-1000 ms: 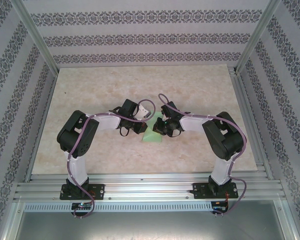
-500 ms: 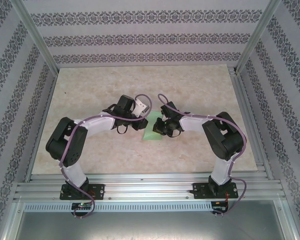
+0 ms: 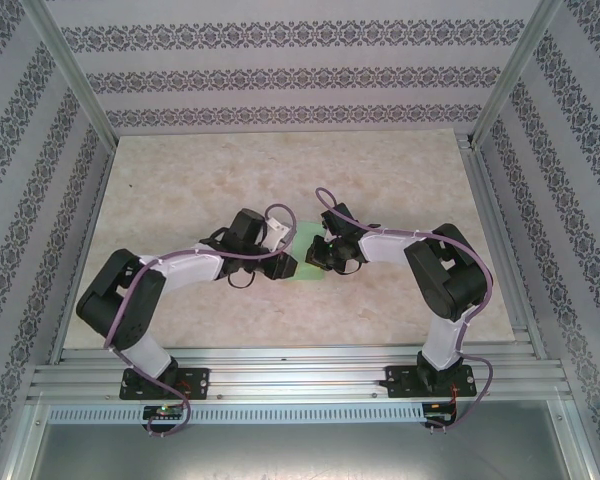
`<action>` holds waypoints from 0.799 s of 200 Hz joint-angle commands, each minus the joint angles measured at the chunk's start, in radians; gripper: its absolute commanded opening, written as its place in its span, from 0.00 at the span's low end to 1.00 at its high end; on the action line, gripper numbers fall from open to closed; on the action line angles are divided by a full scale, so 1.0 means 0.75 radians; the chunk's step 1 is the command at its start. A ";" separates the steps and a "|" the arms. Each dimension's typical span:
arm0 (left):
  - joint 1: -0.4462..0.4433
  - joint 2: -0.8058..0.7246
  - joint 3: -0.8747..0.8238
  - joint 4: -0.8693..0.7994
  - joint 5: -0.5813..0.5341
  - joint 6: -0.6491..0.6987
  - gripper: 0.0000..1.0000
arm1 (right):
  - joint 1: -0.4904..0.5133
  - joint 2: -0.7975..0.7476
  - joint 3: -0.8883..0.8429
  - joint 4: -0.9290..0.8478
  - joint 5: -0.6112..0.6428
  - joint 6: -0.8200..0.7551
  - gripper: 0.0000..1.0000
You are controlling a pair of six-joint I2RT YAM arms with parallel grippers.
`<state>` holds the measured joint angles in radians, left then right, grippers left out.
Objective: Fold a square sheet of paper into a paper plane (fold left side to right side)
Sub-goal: Fold the triangle a second time at the center of the table.
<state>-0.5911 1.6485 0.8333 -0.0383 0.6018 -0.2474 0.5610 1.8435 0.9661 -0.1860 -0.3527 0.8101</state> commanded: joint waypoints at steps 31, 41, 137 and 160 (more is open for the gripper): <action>-0.046 0.145 0.061 0.047 -0.024 -0.058 0.21 | 0.010 0.048 -0.037 -0.042 0.059 -0.014 0.11; -0.046 0.161 0.063 0.037 -0.048 -0.053 0.21 | 0.010 0.047 -0.036 -0.044 0.059 -0.015 0.11; -0.048 0.170 -0.039 0.079 -0.093 -0.097 0.21 | 0.005 0.040 -0.028 -0.049 0.054 -0.029 0.11; -0.056 0.162 -0.085 0.118 -0.073 -0.126 0.21 | -0.003 0.014 -0.033 -0.012 0.027 -0.032 0.11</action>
<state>-0.6174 1.7775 0.8104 0.0097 0.5407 -0.3019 0.5610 1.8435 0.9661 -0.1841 -0.3534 0.8097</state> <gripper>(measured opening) 0.210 0.111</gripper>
